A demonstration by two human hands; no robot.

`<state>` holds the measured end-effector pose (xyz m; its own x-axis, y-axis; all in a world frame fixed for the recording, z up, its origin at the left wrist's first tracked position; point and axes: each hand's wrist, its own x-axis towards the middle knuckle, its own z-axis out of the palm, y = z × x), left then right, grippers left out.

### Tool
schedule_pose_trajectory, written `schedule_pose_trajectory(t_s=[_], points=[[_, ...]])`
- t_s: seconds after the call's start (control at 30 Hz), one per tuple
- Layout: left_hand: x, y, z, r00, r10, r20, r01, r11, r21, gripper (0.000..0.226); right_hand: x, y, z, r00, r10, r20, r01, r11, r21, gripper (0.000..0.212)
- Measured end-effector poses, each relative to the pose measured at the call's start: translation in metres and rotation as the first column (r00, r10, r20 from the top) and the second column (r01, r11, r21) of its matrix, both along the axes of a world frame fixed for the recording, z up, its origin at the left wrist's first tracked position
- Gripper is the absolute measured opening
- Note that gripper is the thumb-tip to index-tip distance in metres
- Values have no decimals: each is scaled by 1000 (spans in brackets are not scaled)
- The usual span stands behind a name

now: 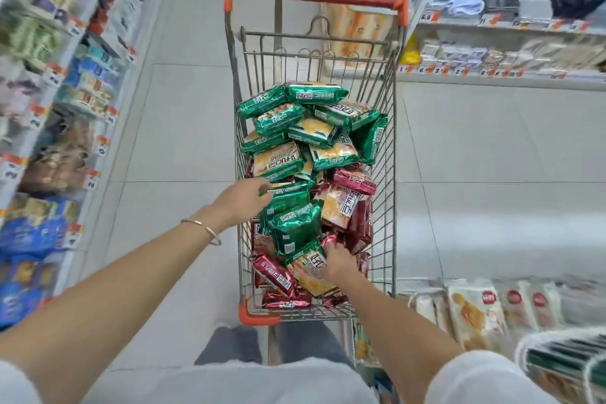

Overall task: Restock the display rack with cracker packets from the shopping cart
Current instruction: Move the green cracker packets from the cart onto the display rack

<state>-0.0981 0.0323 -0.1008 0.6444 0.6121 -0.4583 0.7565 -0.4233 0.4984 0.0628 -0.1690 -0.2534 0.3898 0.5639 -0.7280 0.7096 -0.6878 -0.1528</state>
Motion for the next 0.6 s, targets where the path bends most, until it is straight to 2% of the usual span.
schedule_pose_trajectory(t_s=[0.07, 0.13, 0.2, 0.27, 0.37, 0.43, 0.5, 0.6], points=[[3, -1, -4, 1000, 10, -14, -10, 999, -42, 34, 1, -6, -7, 993, -78, -87, 77, 997, -13, 65], [5, -3, -8, 999, 38, -19, -40, 994, -104, 30, 3, -8, -10, 989, -86, -116, 87, 996, 6, 71], [8, -5, -9, 998, 53, -16, -55, 988, -144, 29, 3, -5, -4, 990, -52, -135, 58, 998, 39, 70], [10, -7, -11, 998, 60, -26, -64, 986, -155, 34, 8, -1, 10, 970, -104, -222, 121, 990, 65, 62], [14, -8, -13, 996, 61, -69, -76, 966, -248, 56, 36, 11, 46, 915, -177, -362, 235, 964, 122, 64], [23, -11, -11, 992, -34, -121, -10, 937, -348, 82, 60, 21, 78, 873, -184, -451, 288, 941, 175, 65], [39, -17, -4, 988, -111, -107, 57, 907, -417, 100, 78, 32, 111, 794, -214, -570, 381, 905, 191, 77], [64, -19, 1, 999, 2, -39, -19, 890, -456, 107, 93, 54, 142, 689, -224, -689, 474, 859, 195, 78]])
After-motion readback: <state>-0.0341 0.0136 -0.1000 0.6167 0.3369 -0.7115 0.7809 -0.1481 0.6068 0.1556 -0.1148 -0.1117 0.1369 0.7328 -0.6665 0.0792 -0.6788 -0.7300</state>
